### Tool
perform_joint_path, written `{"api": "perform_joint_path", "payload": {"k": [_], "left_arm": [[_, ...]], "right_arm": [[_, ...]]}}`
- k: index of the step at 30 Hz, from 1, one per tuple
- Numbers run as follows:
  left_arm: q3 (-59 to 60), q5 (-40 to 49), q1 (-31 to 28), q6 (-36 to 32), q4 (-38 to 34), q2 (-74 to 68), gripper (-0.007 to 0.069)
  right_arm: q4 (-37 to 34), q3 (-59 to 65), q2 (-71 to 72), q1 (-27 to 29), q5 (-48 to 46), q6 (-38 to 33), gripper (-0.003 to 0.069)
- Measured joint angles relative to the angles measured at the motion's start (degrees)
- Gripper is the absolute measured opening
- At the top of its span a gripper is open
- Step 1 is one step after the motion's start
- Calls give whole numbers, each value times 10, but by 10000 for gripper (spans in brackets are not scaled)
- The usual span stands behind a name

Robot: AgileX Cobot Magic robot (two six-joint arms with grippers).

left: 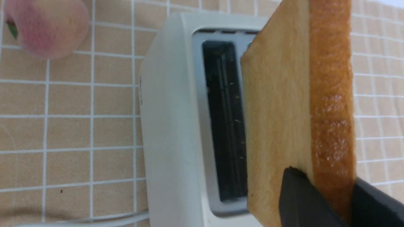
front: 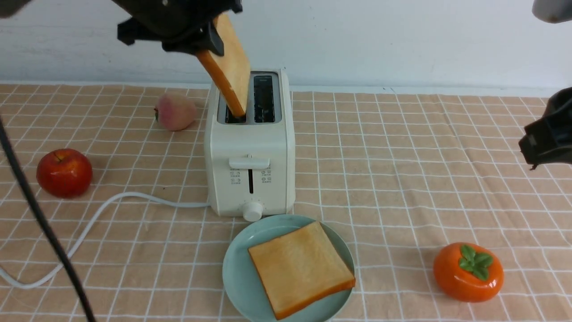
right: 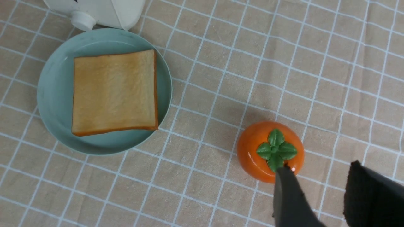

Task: Take toasted bread from bread machine on light coffee tablecloth place on plate.
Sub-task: 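Reach for a toast slice standing in the toaster with the left gripper, then place the slice of bread on the plate with the left gripper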

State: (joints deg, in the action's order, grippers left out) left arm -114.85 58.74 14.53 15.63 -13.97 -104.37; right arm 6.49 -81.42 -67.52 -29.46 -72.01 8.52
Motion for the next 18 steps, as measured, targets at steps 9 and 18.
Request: {"api": "perform_joint_path", "payload": {"k": [9, 18], "left_arm": [[44, 131, 0, -104, -176, 195, 92], [328, 71, 1, -260, -414, 251, 92]], "right_arm": [[-2, 0, 0, 0, -1, 0, 252], [-5, 0, 0, 0, 21, 0, 239]]}}
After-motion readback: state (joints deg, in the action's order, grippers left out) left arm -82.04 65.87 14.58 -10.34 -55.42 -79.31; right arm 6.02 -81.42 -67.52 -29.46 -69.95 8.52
